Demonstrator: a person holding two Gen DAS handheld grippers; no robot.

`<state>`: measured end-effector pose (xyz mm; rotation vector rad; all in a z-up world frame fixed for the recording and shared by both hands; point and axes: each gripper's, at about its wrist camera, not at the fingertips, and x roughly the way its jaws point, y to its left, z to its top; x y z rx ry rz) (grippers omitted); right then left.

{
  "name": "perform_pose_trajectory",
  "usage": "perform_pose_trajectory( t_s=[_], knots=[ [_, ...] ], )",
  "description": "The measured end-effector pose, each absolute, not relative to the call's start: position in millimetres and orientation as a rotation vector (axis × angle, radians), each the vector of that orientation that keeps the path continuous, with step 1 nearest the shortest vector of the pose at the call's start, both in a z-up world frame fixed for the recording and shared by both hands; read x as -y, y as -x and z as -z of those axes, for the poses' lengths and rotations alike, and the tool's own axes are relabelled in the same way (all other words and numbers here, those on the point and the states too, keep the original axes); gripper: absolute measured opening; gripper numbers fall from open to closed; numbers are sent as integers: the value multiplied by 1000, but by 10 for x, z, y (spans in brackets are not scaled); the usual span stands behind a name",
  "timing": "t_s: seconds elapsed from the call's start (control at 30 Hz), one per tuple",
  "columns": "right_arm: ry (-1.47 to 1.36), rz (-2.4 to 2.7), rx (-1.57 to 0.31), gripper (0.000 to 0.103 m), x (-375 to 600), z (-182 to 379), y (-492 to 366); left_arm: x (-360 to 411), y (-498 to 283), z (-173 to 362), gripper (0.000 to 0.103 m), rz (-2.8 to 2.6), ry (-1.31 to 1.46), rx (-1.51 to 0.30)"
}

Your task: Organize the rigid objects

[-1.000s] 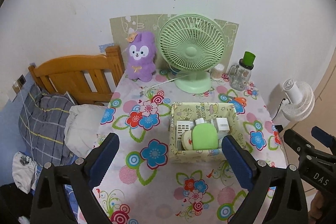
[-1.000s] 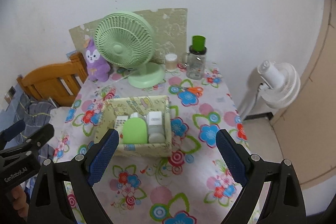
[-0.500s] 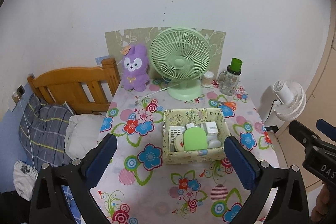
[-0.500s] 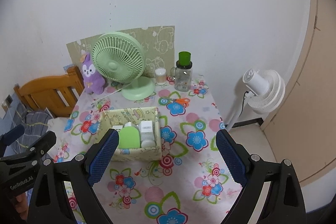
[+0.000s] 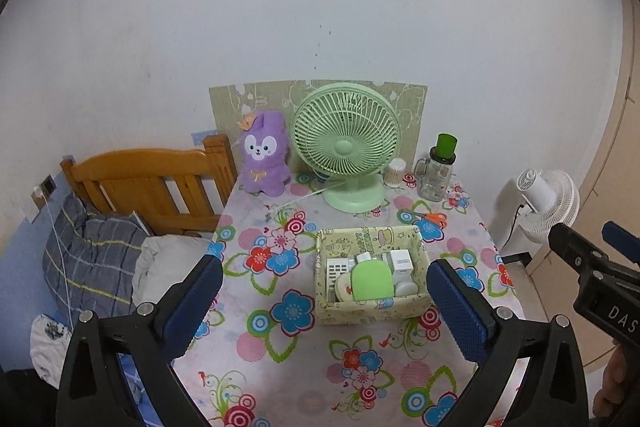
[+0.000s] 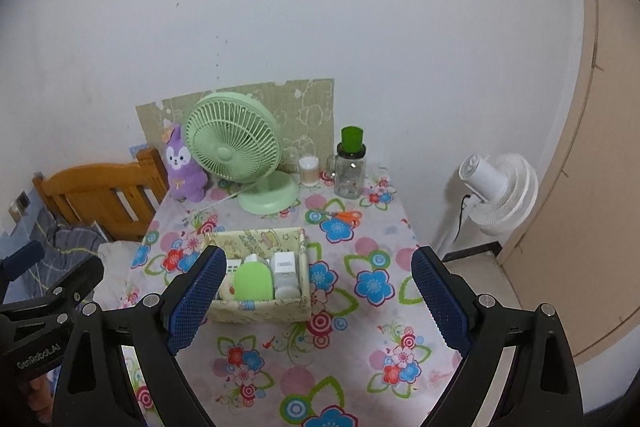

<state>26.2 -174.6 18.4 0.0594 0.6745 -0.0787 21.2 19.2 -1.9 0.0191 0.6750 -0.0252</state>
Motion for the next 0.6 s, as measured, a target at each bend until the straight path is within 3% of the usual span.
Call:
perform_pose_trajectory(
  t_s=[0.6],
  knots=[
    [-69,85,-653,99,1730,-265,-220,-226,-180,-84,103,21,-20,-638]
  ],
)
